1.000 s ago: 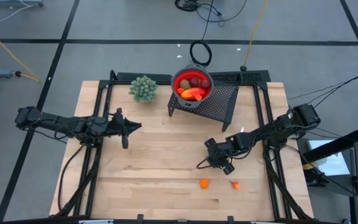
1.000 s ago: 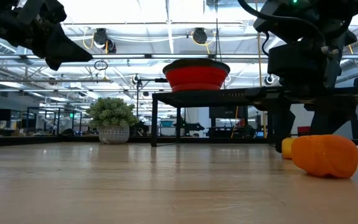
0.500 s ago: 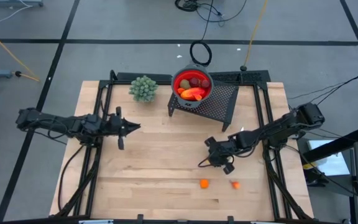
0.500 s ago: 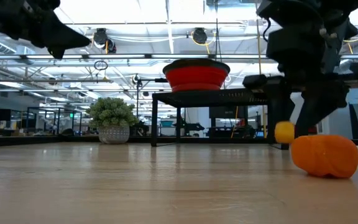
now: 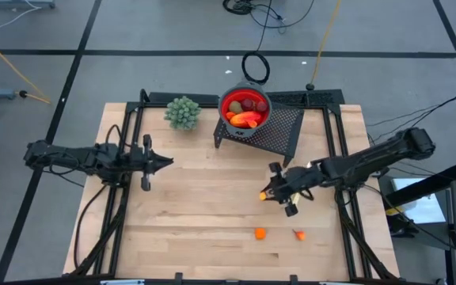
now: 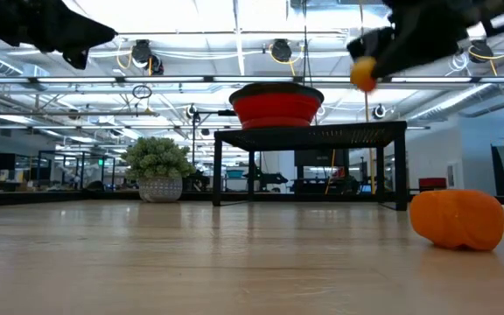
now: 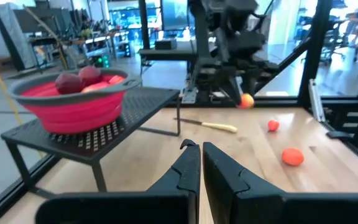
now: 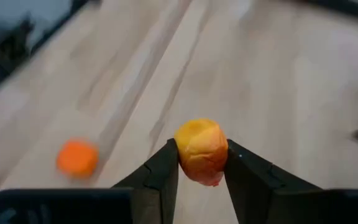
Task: Pick & Place Fruit
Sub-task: Put the pear into the red strainer bowl
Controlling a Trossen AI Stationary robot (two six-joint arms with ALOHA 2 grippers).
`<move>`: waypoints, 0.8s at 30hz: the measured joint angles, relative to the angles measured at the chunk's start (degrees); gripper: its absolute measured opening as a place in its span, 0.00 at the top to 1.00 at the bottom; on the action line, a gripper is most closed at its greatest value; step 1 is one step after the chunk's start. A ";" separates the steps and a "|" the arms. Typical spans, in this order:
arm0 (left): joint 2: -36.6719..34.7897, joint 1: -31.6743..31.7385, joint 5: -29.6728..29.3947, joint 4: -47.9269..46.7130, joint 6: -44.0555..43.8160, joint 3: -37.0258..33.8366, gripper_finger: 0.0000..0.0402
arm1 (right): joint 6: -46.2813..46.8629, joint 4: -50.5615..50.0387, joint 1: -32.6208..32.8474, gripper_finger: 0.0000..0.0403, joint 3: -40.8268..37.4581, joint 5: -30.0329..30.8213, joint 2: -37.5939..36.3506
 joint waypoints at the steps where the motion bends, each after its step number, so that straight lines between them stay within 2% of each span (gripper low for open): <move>1: -0.32 0.00 0.14 0.00 0.04 0.00 0.95 | 1.01 1.01 0.00 0.73 0.00 0.75 -1.11; 8: -1.76 0.00 1.05 -0.13 1.76 0.00 0.95 | 5.63 12.27 -0.39 0.74 0.00 2.57 -6.66; 16: -2.09 0.00 2.76 -2.36 1.66 0.00 0.95 | 6.82 24.50 -2.27 0.74 0.02 2.53 -8.77; 24: -2.11 0.00 3.27 -2.36 1.06 0.00 0.95 | 9.72 29.37 -3.88 0.74 0.02 2.39 -8.70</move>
